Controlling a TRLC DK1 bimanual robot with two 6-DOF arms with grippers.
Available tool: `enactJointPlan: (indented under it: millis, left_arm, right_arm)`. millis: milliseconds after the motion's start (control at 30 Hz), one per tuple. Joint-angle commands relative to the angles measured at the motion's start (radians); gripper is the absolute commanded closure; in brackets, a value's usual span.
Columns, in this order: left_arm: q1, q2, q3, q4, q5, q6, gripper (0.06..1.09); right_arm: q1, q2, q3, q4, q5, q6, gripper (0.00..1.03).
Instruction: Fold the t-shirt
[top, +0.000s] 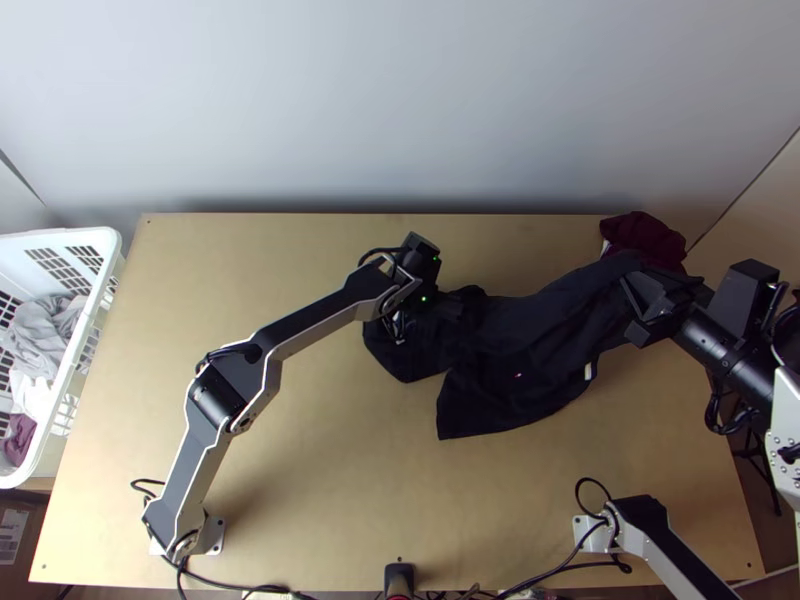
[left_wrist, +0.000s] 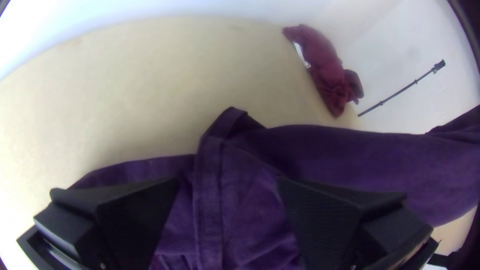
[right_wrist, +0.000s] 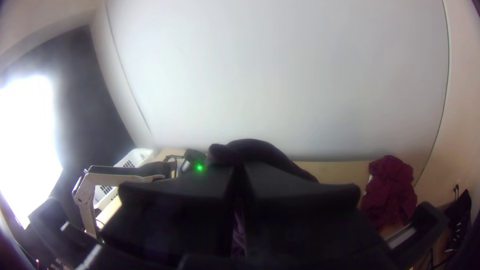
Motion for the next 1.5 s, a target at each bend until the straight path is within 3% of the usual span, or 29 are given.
enactJointPlan:
  millis: [0,267,333,433,533,567,900,1233,1467]
  left_arm:
    - [-0.006,0.009,0.024,-0.013,0.047,-0.035,0.12]
    - [-0.002,0.024,0.038,-0.026,0.068,-0.050,0.13]
    - [-0.004,0.024,0.038,-0.030,0.068,-0.052,0.19]
    - [0.004,0.018,0.038,-0.032,0.068,-0.073,0.46]
    - [0.008,0.024,0.038,-0.023,0.070,-0.089,0.99]
    - [0.010,0.027,0.038,-0.024,0.078,-0.089,1.05]
    - [0.048,-0.019,0.038,-0.032,0.084,-0.090,1.05]
    - [0.076,-0.221,0.032,-0.092,0.079,-0.099,1.05]
    - [0.134,-0.427,0.025,-0.116,0.078,-0.121,1.05]
  right_arm:
    - [-0.001,0.005,-0.007,0.007,0.004,-0.005,1.00]
    - [-0.001,0.005,-0.009,0.007,0.006,-0.009,1.00]
    - [-0.001,0.005,-0.009,0.007,0.006,-0.011,1.00]
    - [-0.001,0.009,-0.014,0.007,0.008,-0.017,1.00]
    - [-0.001,0.010,-0.015,0.007,0.011,-0.017,1.00]
    - [-0.001,0.010,-0.015,0.007,0.011,-0.017,1.00]
    - [-0.001,0.013,-0.015,0.007,0.014,-0.025,1.00]
    - [-0.002,0.019,-0.010,0.019,0.024,-0.020,1.00]
    - [-0.015,0.045,0.108,0.028,0.050,0.047,1.00]
